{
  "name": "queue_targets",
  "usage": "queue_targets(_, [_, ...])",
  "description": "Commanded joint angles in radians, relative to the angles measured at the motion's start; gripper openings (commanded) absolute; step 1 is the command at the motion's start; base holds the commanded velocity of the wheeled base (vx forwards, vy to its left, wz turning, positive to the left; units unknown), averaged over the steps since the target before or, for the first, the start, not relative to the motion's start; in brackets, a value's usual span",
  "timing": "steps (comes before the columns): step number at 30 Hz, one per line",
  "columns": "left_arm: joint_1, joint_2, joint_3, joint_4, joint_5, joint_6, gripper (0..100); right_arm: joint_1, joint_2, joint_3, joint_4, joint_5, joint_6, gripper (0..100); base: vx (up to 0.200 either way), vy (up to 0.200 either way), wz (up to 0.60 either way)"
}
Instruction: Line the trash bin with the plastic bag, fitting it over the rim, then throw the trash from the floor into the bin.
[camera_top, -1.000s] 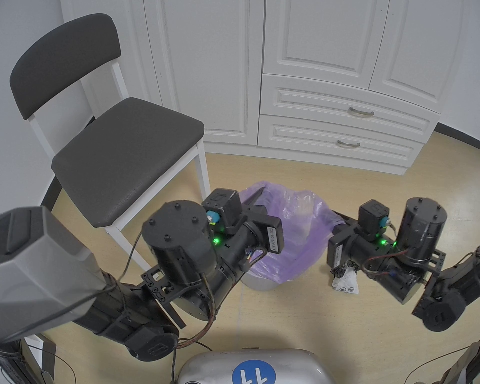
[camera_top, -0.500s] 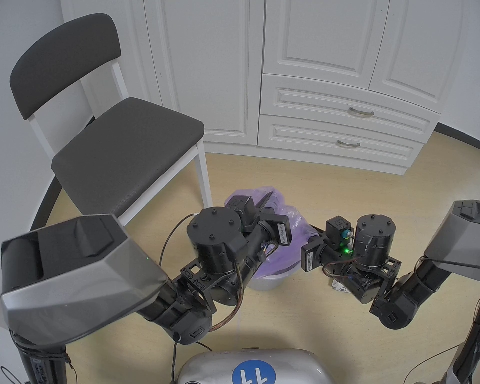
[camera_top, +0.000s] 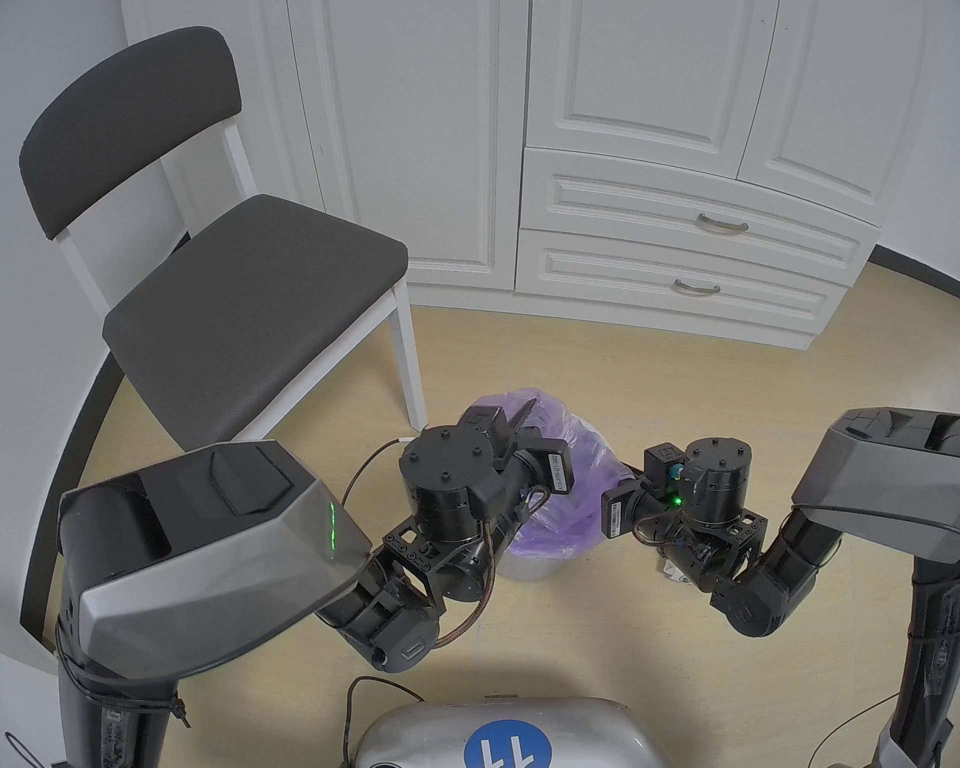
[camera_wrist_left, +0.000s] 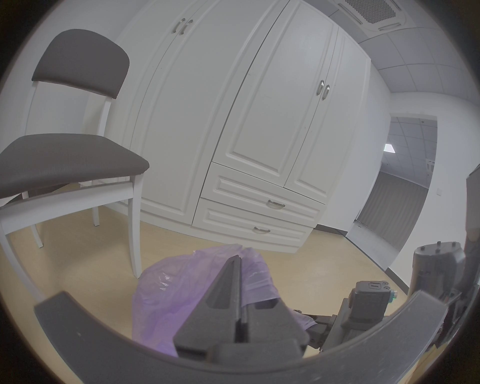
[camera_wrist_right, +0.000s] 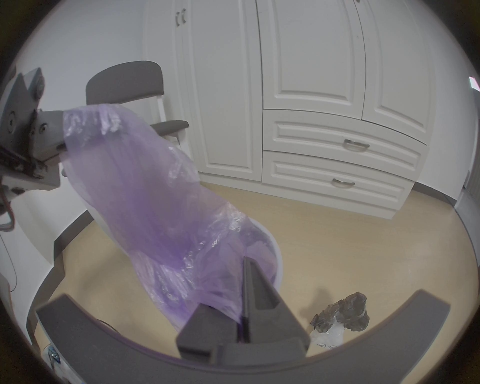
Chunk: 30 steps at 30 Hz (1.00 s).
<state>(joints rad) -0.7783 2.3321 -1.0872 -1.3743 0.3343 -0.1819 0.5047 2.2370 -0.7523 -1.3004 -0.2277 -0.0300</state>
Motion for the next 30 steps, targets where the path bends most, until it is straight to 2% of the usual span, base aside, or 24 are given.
queue_targets(1, [0.010, 0.038, -0.016, 0.003, 0.002, 0.001, 0, -0.017, 0.078, -0.039, 0.001, 0.001, 0.012, 0, 0.000, 0.000, 0.00])
queue_targets(13, [0.039, 0.079, -0.048, 0.066, 0.002, -0.001, 0, -0.057, 0.236, -0.228, 0.043, -0.013, 0.108, 0, 0.000, 0.000, 0.00])
queue_targets(16, [0.054, 0.116, -0.082, 0.078, 0.002, -0.002, 0, -0.064, 0.248, -0.282, 0.101, -0.016, 0.168, 0, 0.000, 0.000, 0.00])
queue_targets(18, [0.070, 0.156, -0.122, 0.080, 0.002, -0.002, 0, -0.069, 0.259, -0.340, 0.164, -0.021, 0.246, 0, 0.000, 0.000, 0.00])
queue_targets(21, [0.085, 0.188, -0.164, 0.080, 0.002, -0.008, 0, -0.075, 0.263, -0.395, 0.217, -0.050, 0.300, 0, 0.000, 0.000, 0.00])
queue_targets(30, [0.139, 0.220, -0.284, 0.162, 0.002, -0.117, 0, -0.160, 0.263, -0.436, 0.242, -0.070, 0.303, 0, 0.000, 0.000, 0.00])
